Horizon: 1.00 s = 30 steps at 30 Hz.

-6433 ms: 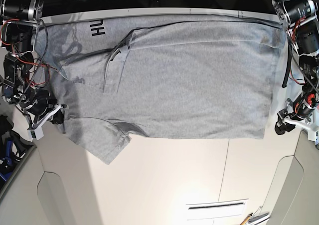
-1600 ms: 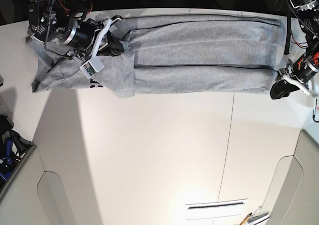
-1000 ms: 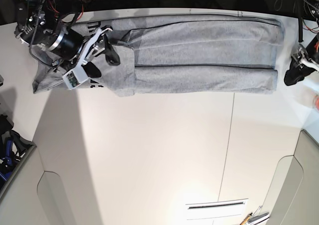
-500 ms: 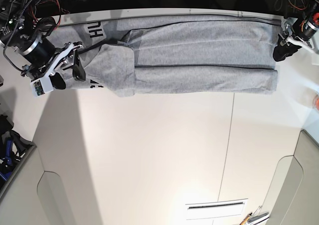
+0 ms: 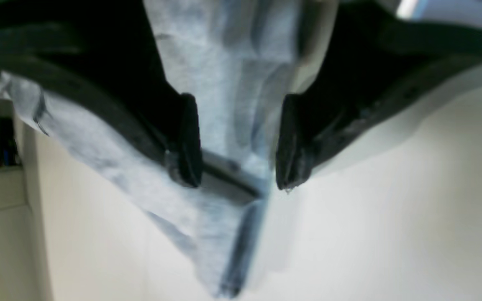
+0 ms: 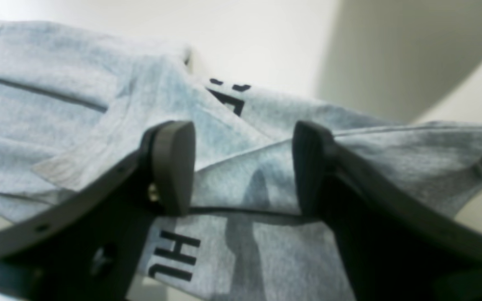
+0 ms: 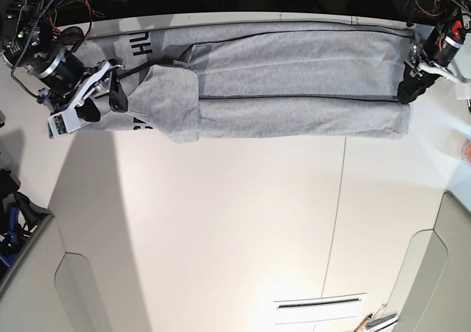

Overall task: Fold the T-shirt properly
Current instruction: 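Grasp the hem end of the folded shirt with the left gripper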

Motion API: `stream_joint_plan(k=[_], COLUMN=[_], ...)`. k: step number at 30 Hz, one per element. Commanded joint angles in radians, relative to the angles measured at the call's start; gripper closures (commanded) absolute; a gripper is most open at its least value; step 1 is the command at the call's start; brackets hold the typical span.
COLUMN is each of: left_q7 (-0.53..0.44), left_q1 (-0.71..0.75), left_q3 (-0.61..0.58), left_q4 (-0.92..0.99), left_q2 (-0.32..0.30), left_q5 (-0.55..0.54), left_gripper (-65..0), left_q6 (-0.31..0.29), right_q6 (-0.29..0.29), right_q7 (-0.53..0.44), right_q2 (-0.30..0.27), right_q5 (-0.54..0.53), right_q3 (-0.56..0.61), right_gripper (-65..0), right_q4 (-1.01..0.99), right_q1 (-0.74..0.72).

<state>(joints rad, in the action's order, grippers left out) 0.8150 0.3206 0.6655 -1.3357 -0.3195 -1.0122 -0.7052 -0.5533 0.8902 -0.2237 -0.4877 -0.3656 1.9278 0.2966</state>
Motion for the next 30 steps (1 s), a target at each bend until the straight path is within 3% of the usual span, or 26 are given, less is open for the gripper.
stream_joint_plan(k=[1, 10, 18, 19, 22, 26, 30], left_q7=[0.033, -0.016, -0.167, -0.185, -0.211, -0.206, -0.125], left_q1=[0.003, -0.016, -0.016, -0.016, -0.019, -0.019, -0.019], left_q3=[-0.017, -0.048, -0.048, -0.048, -0.048, -0.048, -0.048], left_q4=[-0.004, -0.004, -0.004, -0.004, -0.004, -0.013, -0.046], left_q2=[-0.01, 0.017, 0.018, 0.018, 0.018, 0.018, 0.019], left_q5=[0.029, 0.109, 0.17, 0.172, 0.171, 0.082, -0.044], left_gripper=[-32.7, -31.0, -1.5, 0.0, 0.0, 0.0, 0.0], left_q6=[0.007, 0.007, 0.007, 0.007, 0.007, 0.007, 0.007], right_q6=[0.0, 0.0, 0.0, 0.0, 0.0, 0.0, 0.0], right_q7=[-0.027, -0.027, -0.027, -0.027, -0.027, -0.027, -0.027], right_q2=[-0.009, -0.009, -0.009, -0.009, -0.009, -0.009, -0.009], right_q5=[-0.018, -0.017, -0.018, -0.018, -0.018, -0.017, -0.016], right_q3=[-0.006, -0.006, -0.006, -0.006, -0.006, -0.006, -0.006], right_gripper=[-36.5, -36.5, -36.5, -36.5, -36.5, -36.5, -36.5], right_q4=[0.016, 0.016, 0.016, 0.016, 0.016, 0.016, 0.016], right_q1=[-0.006, -0.005, -0.005, -0.005, -0.005, -0.005, -0.005])
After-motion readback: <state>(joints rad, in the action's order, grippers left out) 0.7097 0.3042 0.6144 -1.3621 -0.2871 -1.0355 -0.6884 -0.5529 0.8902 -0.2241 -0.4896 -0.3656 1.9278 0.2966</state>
